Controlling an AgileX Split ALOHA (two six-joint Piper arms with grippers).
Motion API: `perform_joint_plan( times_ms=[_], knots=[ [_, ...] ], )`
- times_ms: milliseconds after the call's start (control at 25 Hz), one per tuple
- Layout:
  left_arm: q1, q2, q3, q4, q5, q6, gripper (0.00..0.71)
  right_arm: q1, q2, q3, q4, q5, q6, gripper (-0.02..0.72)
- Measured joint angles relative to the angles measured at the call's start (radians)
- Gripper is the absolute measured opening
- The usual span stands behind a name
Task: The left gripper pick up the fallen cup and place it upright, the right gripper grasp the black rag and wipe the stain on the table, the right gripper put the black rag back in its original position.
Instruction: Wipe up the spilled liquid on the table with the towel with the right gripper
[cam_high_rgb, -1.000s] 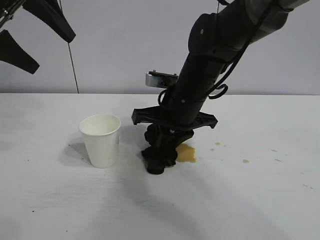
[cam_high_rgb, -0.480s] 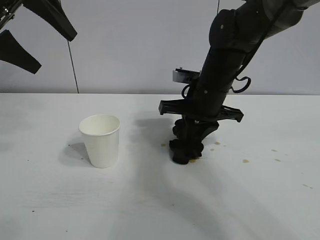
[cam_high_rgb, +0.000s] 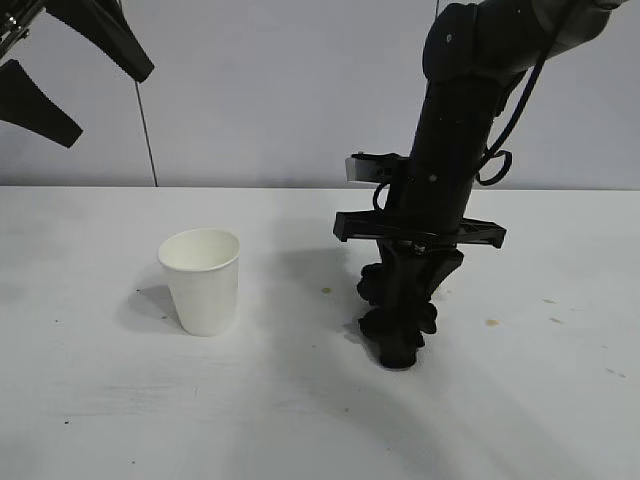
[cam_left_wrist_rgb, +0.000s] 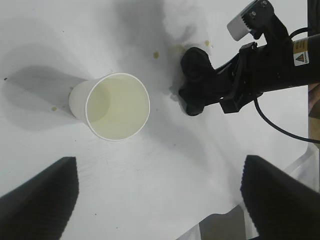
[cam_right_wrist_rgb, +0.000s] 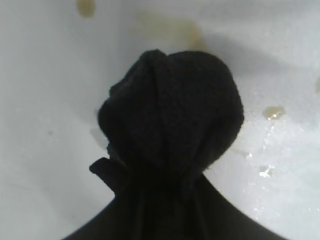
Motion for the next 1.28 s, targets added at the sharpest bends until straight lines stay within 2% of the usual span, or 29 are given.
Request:
perform_joint_plan(
  times_ms=[160,240,320,480,1000,1280],
  knots=[
    [0.0,0.0,0.0,0.0,0.0,0.0,0.636,0.007,0.001,0.0,0.119,-0.093,-0.068,0.112],
    [0.0,0.0,0.0,0.0,0.0,0.0,0.636,0.028,0.003,0.0,0.137,-0.139,-0.086,0.112],
    [0.0,0.0,0.0,0.0,0.0,0.0,0.636,0.053,0.01,0.0,0.133,-0.18,-0.086,0.112],
    [0.0,0.0,0.0,0.0,0.001,0.0,0.636,0.078,0.04,-0.003,0.097,-0.232,-0.039,0.112],
    [0.0,0.0,0.0,-0.002,0.005,0.0,0.636,0.078,0.052,-0.004,0.079,-0.364,0.034,0.112],
    [0.0,0.0,0.0,-0.002,0.008,0.0,0.636,0.078,0.062,-0.005,0.006,-0.416,0.116,0.112]
  ],
)
